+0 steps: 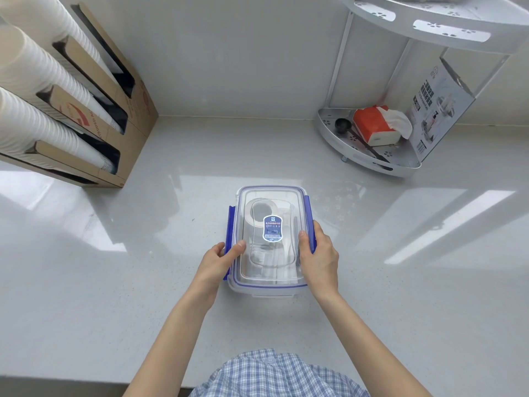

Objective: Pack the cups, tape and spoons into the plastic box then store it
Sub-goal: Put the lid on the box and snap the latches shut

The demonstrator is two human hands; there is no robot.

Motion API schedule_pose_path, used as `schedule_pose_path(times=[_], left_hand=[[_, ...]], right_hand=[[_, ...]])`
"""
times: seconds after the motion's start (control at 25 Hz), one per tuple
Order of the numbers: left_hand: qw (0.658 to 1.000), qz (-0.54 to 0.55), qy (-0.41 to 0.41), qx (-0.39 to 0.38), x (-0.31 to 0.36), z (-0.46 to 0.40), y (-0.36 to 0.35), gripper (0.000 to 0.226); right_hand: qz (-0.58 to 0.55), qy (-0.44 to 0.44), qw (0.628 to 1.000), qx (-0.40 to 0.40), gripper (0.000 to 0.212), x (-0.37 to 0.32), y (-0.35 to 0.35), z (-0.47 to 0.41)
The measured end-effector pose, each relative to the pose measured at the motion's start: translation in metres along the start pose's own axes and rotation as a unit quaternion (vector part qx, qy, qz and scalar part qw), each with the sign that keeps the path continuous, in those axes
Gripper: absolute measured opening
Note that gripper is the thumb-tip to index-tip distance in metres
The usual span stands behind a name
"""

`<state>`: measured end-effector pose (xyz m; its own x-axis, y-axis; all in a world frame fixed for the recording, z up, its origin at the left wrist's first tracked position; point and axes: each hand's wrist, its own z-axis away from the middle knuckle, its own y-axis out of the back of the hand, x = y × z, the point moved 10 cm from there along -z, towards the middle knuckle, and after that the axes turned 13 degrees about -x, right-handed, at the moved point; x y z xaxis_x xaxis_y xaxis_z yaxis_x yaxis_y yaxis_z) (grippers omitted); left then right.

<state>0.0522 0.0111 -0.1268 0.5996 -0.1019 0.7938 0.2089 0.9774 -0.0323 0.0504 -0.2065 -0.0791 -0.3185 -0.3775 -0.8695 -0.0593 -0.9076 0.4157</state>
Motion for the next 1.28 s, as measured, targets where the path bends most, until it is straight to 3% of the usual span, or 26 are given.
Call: schedule_pose_path(times=[0.2, 0.64, 0.84, 1.08, 1.28], left_hand=[[0.992, -0.062, -0.099, 0.048, 0.027, 0.011, 0.000, 0.038], [0.975, -0.110, -0.178, 0.077, 0.037, 0.017, -0.009, 0.036], [0.964, -0.152, -0.187, 0.113, 0.040, 0.019, -0.006, 0.037], [0.968, -0.139, -0.188, 0.095, 0.040, 0.019, -0.010, 0.038], [0.992, -0.045, -0.109, 0.050, 0.027, 0.008, -0.002, 0.042]], right_hand=[[-0.007, -0.006, 1.000, -0.006, 0.044, 0.003, -0.001, -0.001], [0.003, -0.006, 1.000, -0.003, 0.044, 0.004, -0.001, -0.002], [0.013, -0.004, 1.000, 0.008, 0.045, 0.004, -0.002, -0.001], [0.000, -0.001, 1.000, 0.003, 0.045, 0.003, 0.000, -0.001], [-0.050, -0.073, 0.995, -0.041, 0.051, 0.022, -0.002, -0.005]])
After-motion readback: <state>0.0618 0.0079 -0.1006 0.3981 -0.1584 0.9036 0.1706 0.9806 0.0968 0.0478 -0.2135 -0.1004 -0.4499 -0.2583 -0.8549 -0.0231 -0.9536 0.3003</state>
